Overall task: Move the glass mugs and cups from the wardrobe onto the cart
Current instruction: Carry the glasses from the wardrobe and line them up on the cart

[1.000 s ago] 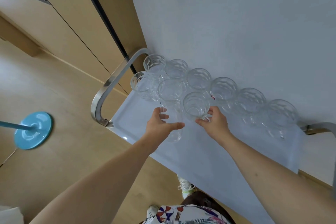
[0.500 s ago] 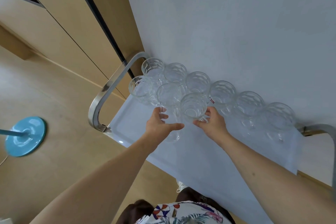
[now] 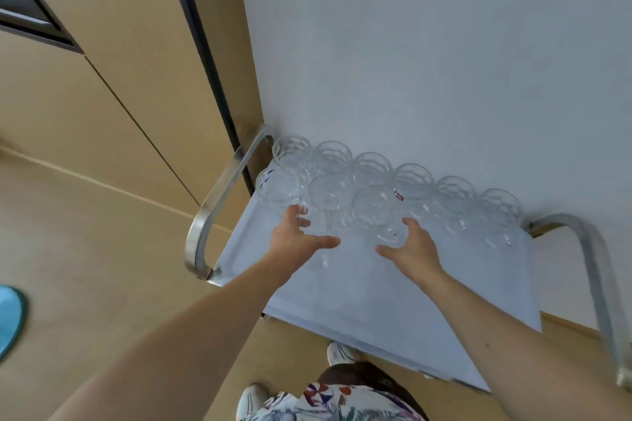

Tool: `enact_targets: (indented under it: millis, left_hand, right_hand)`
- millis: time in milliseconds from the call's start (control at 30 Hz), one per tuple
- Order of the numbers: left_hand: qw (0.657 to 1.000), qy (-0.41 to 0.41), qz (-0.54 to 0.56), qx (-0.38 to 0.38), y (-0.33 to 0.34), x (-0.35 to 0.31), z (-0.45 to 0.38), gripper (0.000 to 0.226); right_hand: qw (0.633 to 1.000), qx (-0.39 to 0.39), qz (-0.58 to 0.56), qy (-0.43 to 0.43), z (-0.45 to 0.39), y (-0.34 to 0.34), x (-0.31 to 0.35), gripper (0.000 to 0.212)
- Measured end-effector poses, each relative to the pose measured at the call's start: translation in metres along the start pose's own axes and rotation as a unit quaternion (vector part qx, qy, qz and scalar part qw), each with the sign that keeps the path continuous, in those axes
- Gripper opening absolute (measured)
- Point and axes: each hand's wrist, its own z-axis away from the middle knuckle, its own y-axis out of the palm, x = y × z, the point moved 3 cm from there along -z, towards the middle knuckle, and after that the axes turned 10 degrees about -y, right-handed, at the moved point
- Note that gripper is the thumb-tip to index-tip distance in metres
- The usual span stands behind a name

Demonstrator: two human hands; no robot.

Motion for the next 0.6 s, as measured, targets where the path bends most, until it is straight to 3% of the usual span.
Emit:
enact_targets:
  millis: [167, 367, 600]
  left_hand:
    - [1.0, 0.013, 0.004, 0.0, -0.013, -0.001, -0.001, 0.088]
    - [0.997, 0.027, 0.025, 0.066, -0.031, 0.019, 0.015, 0.09]
    - [0.995, 0.033, 0.004, 0.089, -0.061, 0.052, 0.037, 0.087]
  right_hand:
    - [1.0, -0.015, 0.002, 0.0, 0.027, 0.0, 0.012, 0.096]
    - [0.998, -0.053, 0.029, 0.016, 0.087, 0.02, 0.033, 0.095]
    - [0.997, -0.06, 0.04, 0.033, 0.139, 0.048, 0.049, 0.094]
